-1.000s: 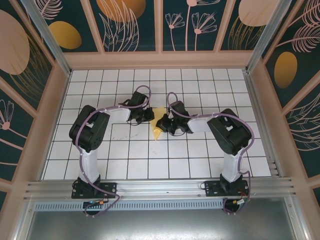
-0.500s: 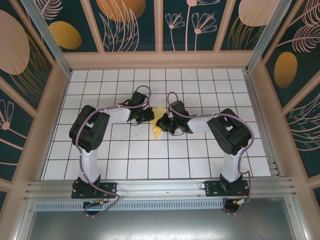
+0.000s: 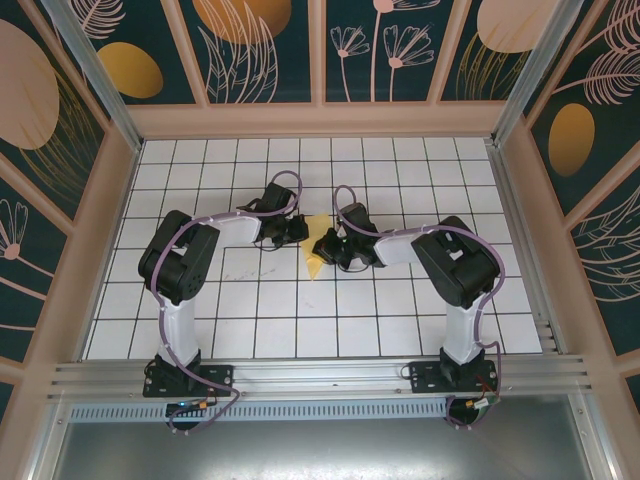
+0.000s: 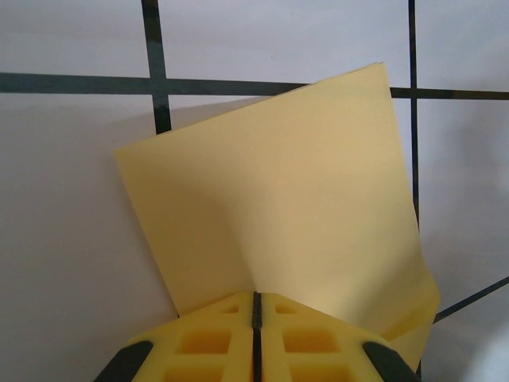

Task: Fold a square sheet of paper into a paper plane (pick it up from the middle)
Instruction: Third fold the triangle at the center of the table.

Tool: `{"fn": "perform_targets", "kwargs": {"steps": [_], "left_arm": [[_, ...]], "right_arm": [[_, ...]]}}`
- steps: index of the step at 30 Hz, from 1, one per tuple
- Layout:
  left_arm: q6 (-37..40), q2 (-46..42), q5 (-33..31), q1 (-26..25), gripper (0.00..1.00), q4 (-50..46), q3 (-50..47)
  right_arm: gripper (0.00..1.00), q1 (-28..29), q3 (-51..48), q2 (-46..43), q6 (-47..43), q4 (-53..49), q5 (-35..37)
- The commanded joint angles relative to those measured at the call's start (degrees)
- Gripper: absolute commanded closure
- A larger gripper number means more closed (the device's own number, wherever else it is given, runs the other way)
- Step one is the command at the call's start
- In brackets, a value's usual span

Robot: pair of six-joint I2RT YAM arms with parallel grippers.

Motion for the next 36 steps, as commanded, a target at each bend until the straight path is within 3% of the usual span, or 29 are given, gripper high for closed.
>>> {"fn": "perform_targets", "kwargs": {"steps": [1,36], "left_arm": [[-0.17,1.49,1.02,-0.27,0.89,-1.43,-1.45],[-0.09,1.27,1.59,-0.27,0.89,-0.75,-2.56]], "right_arm": [[1.0,0.47,0.21,1.2,0.84,-0.05,1.15],[1.0,0.43,0.78,1.87,-0.74,2.23,0.22]]}}
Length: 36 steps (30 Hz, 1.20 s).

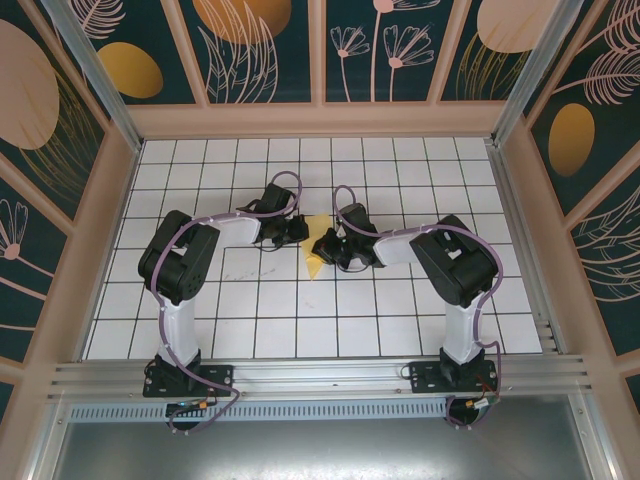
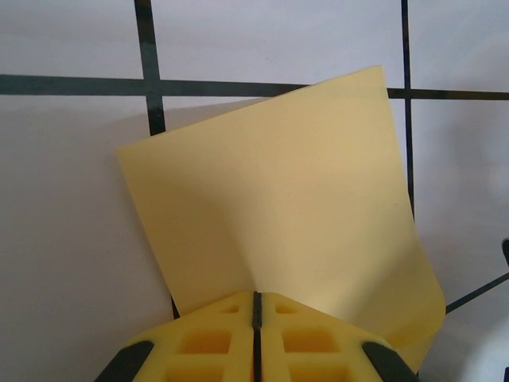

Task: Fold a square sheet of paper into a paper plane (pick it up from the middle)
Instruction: Third fold the triangle at the center of the table.

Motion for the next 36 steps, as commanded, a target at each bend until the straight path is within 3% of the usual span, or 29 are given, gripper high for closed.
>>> {"fn": "perform_targets", "kwargs": {"steps": [1,22,36], "left_arm": [[-0.09,1.32,0.89,-0.33,0.9,-2.37,-1.75],[-0.34,0.31,0.83,-0.38,0.89,-2.5,-1.84],[-3.9,-9.19,-3.65,0.71,0.83,-4.32,-1.62]], "right_arm": [[1.0,0.44,0.79,1.28,-0.76,0.89,0.25],[1.0,0.38,1.37,3.19,-1.29,-1.09,1.03],[0.71,0.47,1.33,3.55,-1.68,-4.06,1.47]]}}
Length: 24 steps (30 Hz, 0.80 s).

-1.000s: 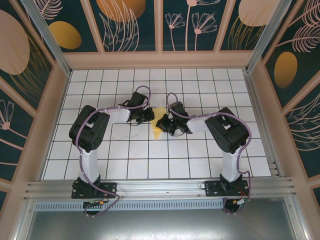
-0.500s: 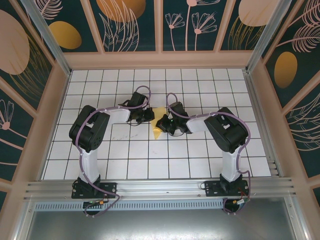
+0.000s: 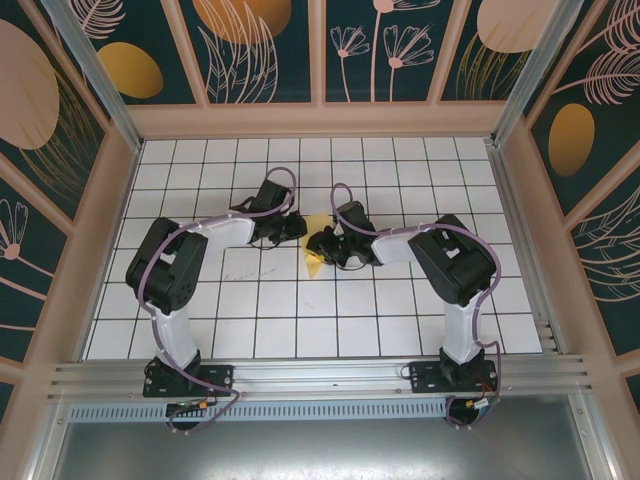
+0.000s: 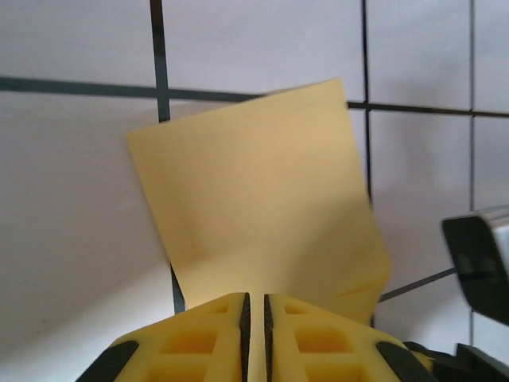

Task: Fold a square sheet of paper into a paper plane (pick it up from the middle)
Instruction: Third fold the triangle at the center of the table.

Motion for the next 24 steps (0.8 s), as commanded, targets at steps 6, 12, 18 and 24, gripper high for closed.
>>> {"fn": "perform_targets", "kwargs": {"steps": [6,12,18,24], "left_arm": [[-2.31,-4.6,-3.15,0.52,0.8,-1.35,-1.97],[-3.2,-6.02,-3.56,0.52,0.8,-0.85,-3.87],[-3.74,-7.07,-0.41,0.47,0.83,1.17,-6.07],[-3.9,-7.07,3.26,0.53,0.85,3.33,-8.11]], "right_arm": [[0.62,0.29,-0.38,2.4,-1.27,-4.9,2.77],[0.64,0.27,-0.75,2.24,-1.23,-5.43,3.4],[0.66,0.3,-1.19,1.94,-1.19,-5.95,4.12],[0.79,0.3,-1.37,2.17,-1.08,-6.66,4.64]]}}
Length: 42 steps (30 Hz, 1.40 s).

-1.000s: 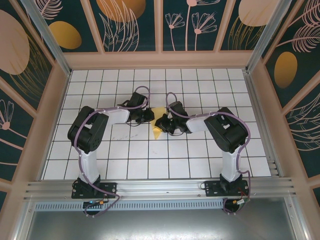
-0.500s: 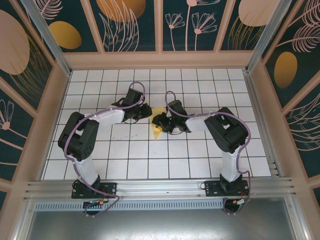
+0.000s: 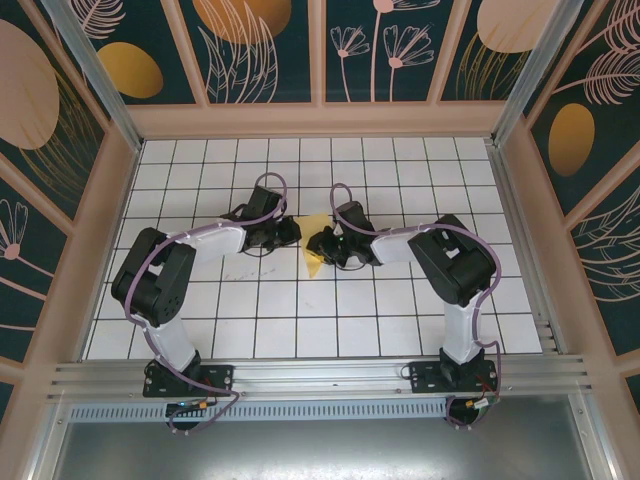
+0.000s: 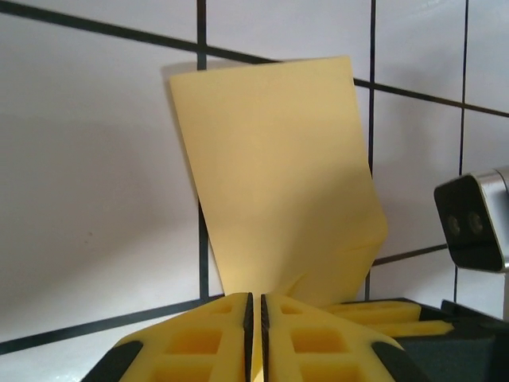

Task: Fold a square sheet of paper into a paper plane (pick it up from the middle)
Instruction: Third fold the triangle at the center of the table.

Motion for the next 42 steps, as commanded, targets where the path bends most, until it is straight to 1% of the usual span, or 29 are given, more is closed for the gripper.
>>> {"fn": "perform_targets", "kwargs": {"steps": [1,3,4,8,13,23,36,42], "left_arm": [[-0.71,-1.44,3.23,0.28,0.86,2.22,-1.27],[-0.88,-1.24,4.48,0.23,0.87,2.97,-1.29],[-0.87,-1.12,5.04,0.17,0.88,3.38,-2.7],[-0.63,-0.53,6.58,-0.4,0.9,4.37,-3.11],[-0.35,0.25,7.61,-1.12,0.95,4.93,-3.03],[0.12,2.64,8.69,-1.65,1.0,5.14,-2.35],[0.53,6.18,7.64,-1.85,1.0,4.52,-1.97],[1.65,7.56,5.0,-1.87,1.0,1.97,0.01]], "right_arm": [[0.82,0.1,-1.65,2.29,-0.48,-5.53,3.48],[0.86,0.09,-1.68,2.23,-0.44,-5.78,3.71],[0.89,0.09,-1.66,2.26,-0.39,-6.08,3.89],[1.0,0.08,-1.63,2.42,-0.48,-7.05,4.24],[1.0,0.19,-1.26,2.56,-0.38,-8.28,4.73],[1.0,0.29,-1.03,2.57,0.03,-8.63,5.04],[1.0,0.36,-1.61,1.6,-0.27,-6.86,4.01],[1.0,0.02,-2.34,-1.6,-2.38,-3.11,2.04]]}}
